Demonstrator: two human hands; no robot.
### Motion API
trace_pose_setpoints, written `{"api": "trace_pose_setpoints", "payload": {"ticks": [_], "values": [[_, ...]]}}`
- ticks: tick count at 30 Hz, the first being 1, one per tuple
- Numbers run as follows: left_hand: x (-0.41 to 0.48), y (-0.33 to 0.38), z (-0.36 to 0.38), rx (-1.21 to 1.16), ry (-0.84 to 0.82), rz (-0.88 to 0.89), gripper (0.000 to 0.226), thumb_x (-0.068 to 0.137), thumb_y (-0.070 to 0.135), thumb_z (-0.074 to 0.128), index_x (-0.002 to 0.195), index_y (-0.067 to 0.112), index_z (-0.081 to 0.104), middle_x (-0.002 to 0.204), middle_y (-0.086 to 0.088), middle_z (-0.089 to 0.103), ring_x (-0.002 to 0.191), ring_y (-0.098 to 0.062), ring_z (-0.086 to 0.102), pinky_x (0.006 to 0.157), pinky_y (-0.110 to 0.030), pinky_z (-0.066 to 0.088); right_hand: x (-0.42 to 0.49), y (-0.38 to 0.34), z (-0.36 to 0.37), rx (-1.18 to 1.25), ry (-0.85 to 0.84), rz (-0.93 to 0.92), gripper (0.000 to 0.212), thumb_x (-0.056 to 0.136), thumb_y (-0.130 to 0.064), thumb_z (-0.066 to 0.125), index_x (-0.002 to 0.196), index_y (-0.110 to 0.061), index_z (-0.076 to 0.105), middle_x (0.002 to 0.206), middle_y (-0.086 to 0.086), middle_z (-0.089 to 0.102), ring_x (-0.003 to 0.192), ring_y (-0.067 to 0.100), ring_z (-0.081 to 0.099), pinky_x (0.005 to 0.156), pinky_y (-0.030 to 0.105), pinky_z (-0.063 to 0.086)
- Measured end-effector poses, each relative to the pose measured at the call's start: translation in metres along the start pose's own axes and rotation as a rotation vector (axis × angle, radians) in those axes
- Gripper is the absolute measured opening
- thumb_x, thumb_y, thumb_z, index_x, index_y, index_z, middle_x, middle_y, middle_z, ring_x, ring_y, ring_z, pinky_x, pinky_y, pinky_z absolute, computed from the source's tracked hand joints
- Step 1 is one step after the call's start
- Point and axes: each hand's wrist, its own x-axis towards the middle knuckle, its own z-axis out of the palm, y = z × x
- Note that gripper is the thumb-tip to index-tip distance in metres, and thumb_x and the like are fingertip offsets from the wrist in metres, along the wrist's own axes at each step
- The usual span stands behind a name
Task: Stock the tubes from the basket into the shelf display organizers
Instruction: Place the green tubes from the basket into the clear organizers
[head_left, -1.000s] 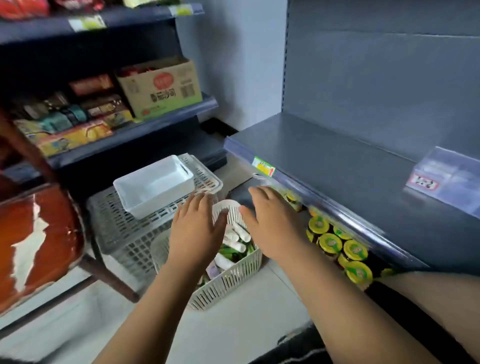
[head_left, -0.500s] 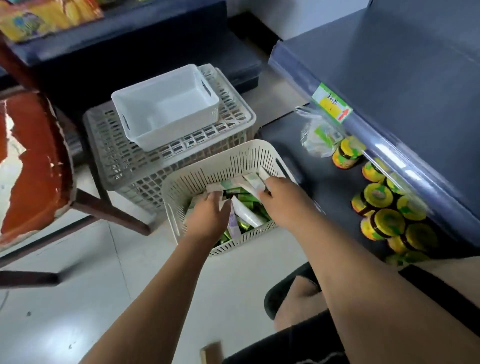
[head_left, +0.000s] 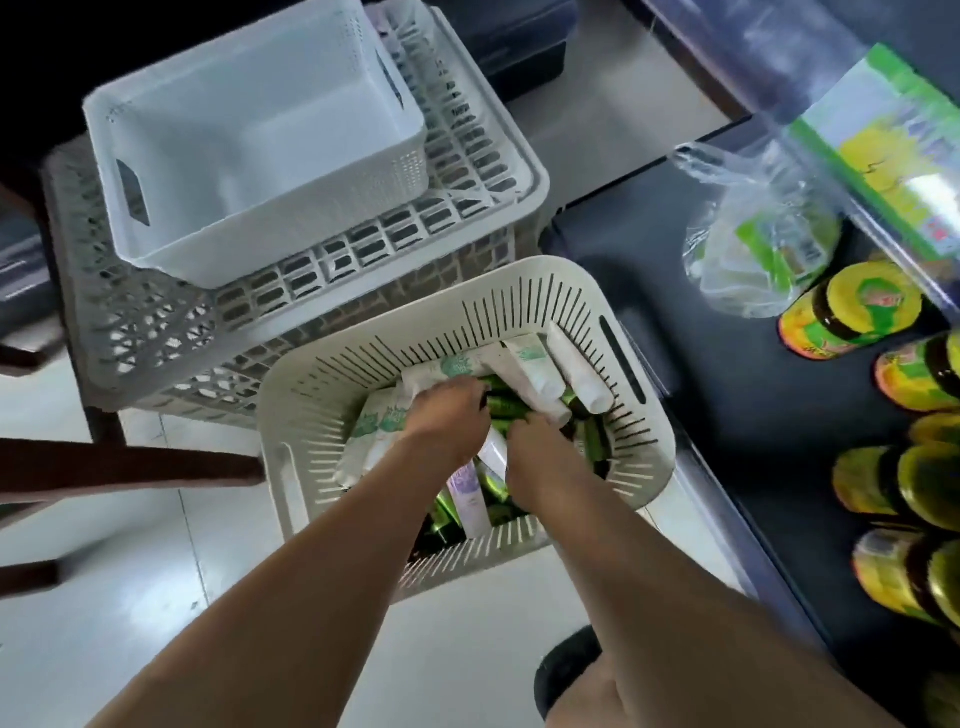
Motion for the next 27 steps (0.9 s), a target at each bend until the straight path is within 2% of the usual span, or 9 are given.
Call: {"api": "trace_pose_setpoints", "payload": {"ticks": [3, 7, 12, 15, 17, 19, 21, 25, 27], "values": [[0.016, 0.003, 0.005, 0.130, 0.035, -0.037, 0.025, 0.096, 0.031, 0.049, 0.109, 0.017, 0.064, 0.111, -0.008, 0.060, 0.097, -0.029, 0.059, 0.082, -0.040, 0.045, 0.015, -0.003, 0.006, -0.069, 0.052, -0.036, 0.033, 0.096, -0.010, 0.054, 0.129, -0.012, 0.056, 0.133, 0.009, 0.051, 0.121, 0.027, 0.054, 0.090, 0.038, 0.047], [0.033, 0.015, 0.006, 0.389, -0.065, -0.057, 0.031, 0.094, 0.036, 0.054, 0.118, 0.021, 0.066, 0.120, -0.007, 0.059, 0.113, -0.030, 0.054, 0.095, -0.048, 0.044, 0.027, -0.004, 0.008, -0.143, 0.101, -0.039, 0.029, 0.094, -0.013, 0.054, 0.121, -0.017, 0.063, 0.128, 0.005, 0.055, 0.121, 0.024, 0.054, 0.087, 0.034, 0.044], [0.043, 0.012, 0.012, 0.424, -0.140, -0.050, 0.029, 0.088, 0.042, 0.053, 0.112, 0.034, 0.066, 0.114, -0.006, 0.061, 0.114, -0.034, 0.051, 0.093, -0.054, 0.044, 0.034, -0.003, 0.007, -0.134, 0.065, 0.003, 0.025, 0.093, -0.018, 0.062, 0.117, -0.020, 0.066, 0.126, 0.000, 0.065, 0.120, 0.021, 0.061, 0.090, 0.032, 0.043], [0.032, 0.005, 0.001, 0.287, -0.147, 0.001, 0.025, 0.079, 0.052, 0.047, 0.095, 0.038, 0.061, 0.104, -0.004, 0.058, 0.107, -0.031, 0.049, 0.094, -0.048, 0.041, 0.036, -0.001, -0.003, -0.155, -0.051, 0.005, 0.028, 0.093, -0.022, 0.063, 0.121, -0.020, 0.066, 0.130, -0.001, 0.065, 0.126, 0.024, 0.056, 0.101, 0.035, 0.042], [0.020, -0.002, -0.006, 0.172, -0.099, 0.033, 0.017, 0.078, 0.054, 0.056, 0.083, 0.038, 0.054, 0.100, -0.002, 0.055, 0.099, -0.027, 0.051, 0.088, -0.040, 0.042, 0.034, 0.000, -0.006, -0.191, -0.080, -0.009, 0.023, 0.095, -0.018, 0.056, 0.116, -0.019, 0.067, 0.127, 0.002, 0.065, 0.121, 0.025, 0.058, 0.097, 0.036, 0.042], [0.010, -0.010, -0.010, 0.049, -0.059, 0.053, 0.017, 0.082, 0.044, 0.070, 0.083, 0.033, 0.057, 0.093, 0.003, 0.058, 0.090, -0.021, 0.055, 0.073, -0.033, 0.041, 0.031, 0.002, -0.007, -0.193, -0.077, -0.011, 0.017, 0.095, -0.013, 0.053, 0.107, -0.016, 0.065, 0.120, 0.006, 0.065, 0.112, 0.026, 0.061, 0.085, 0.036, 0.043], [-0.002, -0.013, -0.016, -0.150, -0.041, 0.040, 0.017, 0.083, 0.036, 0.076, 0.082, 0.030, 0.060, 0.083, 0.007, 0.061, 0.079, -0.016, 0.059, 0.062, -0.030, 0.041, 0.024, 0.005, -0.012, -0.130, -0.112, 0.038, 0.016, 0.094, -0.012, 0.058, 0.109, -0.009, 0.065, 0.117, 0.009, 0.065, 0.106, 0.029, 0.063, 0.080, 0.036, 0.048], [-0.029, -0.015, -0.038, -0.536, 0.136, -0.068, 0.015, 0.081, 0.029, 0.083, 0.091, 0.026, 0.072, 0.084, 0.008, 0.070, 0.075, -0.008, 0.064, 0.063, -0.021, 0.052, 0.008, 0.011, -0.019, 0.079, -0.044, 0.153, 0.023, 0.095, -0.005, 0.056, 0.117, -0.001, 0.062, 0.096, 0.011, 0.061, 0.095, 0.028, 0.066, 0.074, 0.031, 0.053], [-0.043, -0.017, -0.051, -0.744, 0.232, -0.154, 0.020, 0.081, 0.022, 0.084, 0.098, 0.023, 0.074, 0.089, 0.005, 0.072, 0.074, -0.006, 0.064, 0.062, -0.014, 0.051, -0.003, 0.009, -0.025, 0.180, -0.023, 0.185, 0.038, 0.096, -0.001, 0.052, 0.133, -0.002, 0.055, 0.104, 0.012, 0.062, 0.095, 0.025, 0.066, 0.080, 0.033, 0.058]]}}
